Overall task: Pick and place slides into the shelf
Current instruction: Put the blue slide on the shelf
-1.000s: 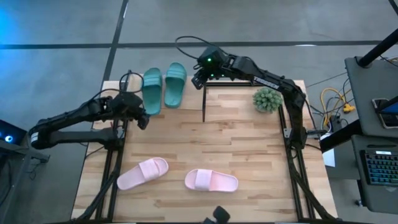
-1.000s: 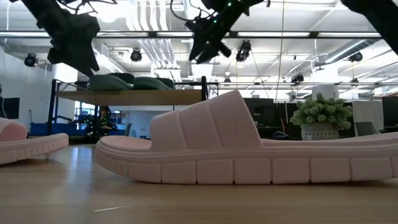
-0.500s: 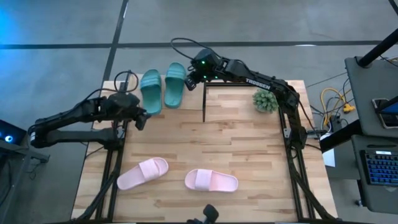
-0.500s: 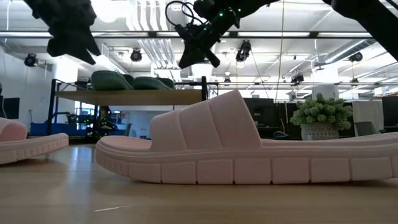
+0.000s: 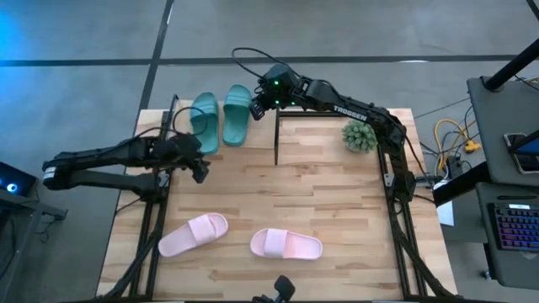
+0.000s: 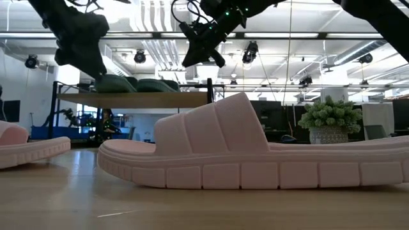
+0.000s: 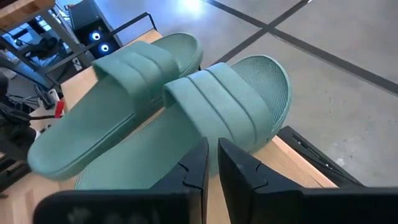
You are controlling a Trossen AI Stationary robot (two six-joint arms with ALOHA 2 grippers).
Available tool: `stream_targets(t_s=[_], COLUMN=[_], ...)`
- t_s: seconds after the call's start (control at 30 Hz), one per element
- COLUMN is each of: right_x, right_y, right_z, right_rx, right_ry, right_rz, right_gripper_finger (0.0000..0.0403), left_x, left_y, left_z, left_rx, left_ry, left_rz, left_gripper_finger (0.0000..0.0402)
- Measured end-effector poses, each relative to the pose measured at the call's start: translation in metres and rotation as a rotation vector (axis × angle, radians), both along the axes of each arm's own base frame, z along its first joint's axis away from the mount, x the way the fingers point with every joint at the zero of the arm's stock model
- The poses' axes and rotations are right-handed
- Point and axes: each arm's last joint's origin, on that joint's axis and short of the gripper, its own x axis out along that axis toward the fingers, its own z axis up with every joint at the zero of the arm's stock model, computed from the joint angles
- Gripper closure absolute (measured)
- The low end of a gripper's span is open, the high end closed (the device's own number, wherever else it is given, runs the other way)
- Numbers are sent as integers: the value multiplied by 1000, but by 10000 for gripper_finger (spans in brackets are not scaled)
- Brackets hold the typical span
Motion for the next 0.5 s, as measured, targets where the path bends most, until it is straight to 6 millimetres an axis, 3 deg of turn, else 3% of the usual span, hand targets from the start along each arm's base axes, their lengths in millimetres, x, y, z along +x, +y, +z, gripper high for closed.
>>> stream_targets(t_s=[0.33,0.5], right_x=[0,3], right_y=[0,-5], right_z=[0,-7], right_rx=[8,108], right_ry=[2,-39], right_rz=[4,43], right_gripper_finger=[374,374], left_x=[-4,-14], left_y=[1,1], left_z=[-8,-6], left_rx=[0,18], left_ry=[134,128], left_rz=[82,153], left_gripper_finger=[224,224])
